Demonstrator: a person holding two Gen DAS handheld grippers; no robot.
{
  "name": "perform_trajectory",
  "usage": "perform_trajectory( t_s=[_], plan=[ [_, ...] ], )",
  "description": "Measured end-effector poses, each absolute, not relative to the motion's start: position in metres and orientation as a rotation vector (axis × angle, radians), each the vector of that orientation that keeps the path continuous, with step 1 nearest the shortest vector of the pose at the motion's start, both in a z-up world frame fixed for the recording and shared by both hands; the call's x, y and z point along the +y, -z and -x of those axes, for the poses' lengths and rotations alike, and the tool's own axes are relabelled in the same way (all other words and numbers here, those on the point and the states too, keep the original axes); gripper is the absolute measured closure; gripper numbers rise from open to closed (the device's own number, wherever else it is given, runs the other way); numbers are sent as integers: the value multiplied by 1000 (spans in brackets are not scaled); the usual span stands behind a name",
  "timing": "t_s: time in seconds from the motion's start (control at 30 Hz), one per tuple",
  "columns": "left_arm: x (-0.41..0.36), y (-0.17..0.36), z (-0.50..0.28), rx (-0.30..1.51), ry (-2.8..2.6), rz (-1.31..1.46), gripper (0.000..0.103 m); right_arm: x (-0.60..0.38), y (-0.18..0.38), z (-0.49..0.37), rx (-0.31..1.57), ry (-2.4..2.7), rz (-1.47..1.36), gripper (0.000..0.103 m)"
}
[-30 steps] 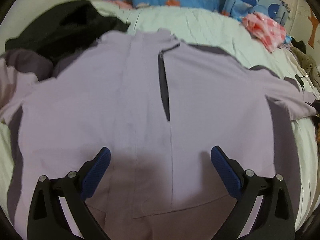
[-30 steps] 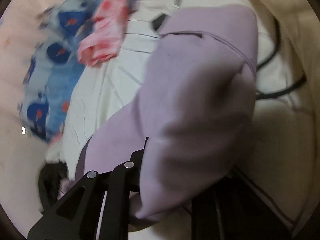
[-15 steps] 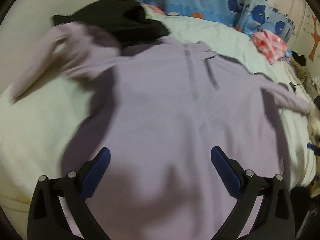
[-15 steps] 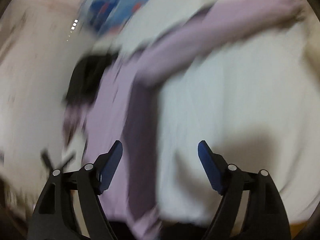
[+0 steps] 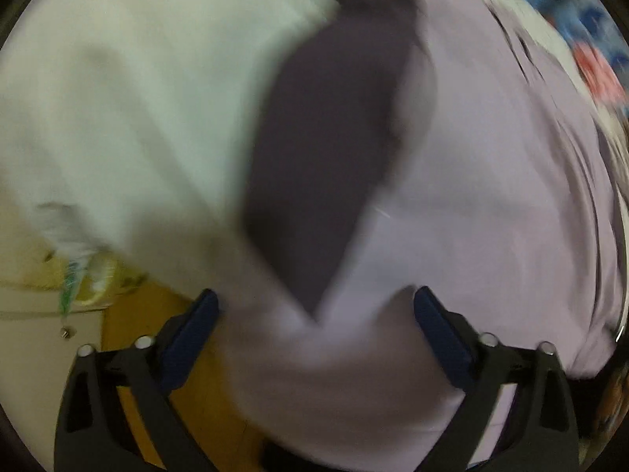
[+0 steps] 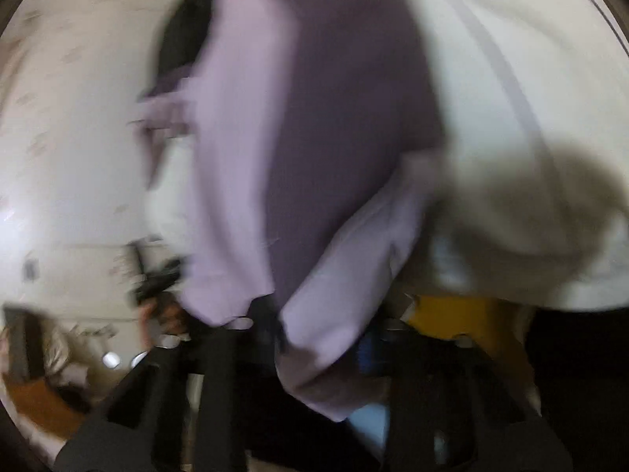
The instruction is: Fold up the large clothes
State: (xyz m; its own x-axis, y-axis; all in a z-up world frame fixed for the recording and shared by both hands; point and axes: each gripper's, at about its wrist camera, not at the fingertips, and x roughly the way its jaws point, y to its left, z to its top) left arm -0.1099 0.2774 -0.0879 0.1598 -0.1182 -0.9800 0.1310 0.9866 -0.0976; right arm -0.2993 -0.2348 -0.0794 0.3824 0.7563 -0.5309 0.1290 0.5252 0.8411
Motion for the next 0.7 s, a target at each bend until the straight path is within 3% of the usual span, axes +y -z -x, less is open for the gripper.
perform_trajectory(
  t_s=[0.13,0.27,0.33,0.4,0.47,0.53,0.6,0.67,0.7],
  plan=[
    [262,47,100,1346,274,77,53,-253,-33,286,852,-551,-879,87],
    [248,-16,104,1212,347,91,53,-272,-104,293,750,-535,-771,87],
    [245,-33,110,1163,342,47,53,-271,-94,307,863,-504,-688,86],
    [248,-41,118,1094,307,-34,44,-250,-46,317,1125,-462,-634,76],
    [243,-46,123,1003,265,-117,16,-267,-12,334,1240,-360,-658,73],
    [238,-47,120,956,248,-152,12,-302,-14,345,1139,-307,-763,73],
    [224,-43,115,957,284,-159,11,-357,-37,346,958,-198,-835,65],
    [203,-39,105,948,310,-164,11,-393,-49,338,836,-120,-866,39],
    [190,-38,100,936,323,-168,11,-414,-50,331,790,-74,-885,35]
  ],
)
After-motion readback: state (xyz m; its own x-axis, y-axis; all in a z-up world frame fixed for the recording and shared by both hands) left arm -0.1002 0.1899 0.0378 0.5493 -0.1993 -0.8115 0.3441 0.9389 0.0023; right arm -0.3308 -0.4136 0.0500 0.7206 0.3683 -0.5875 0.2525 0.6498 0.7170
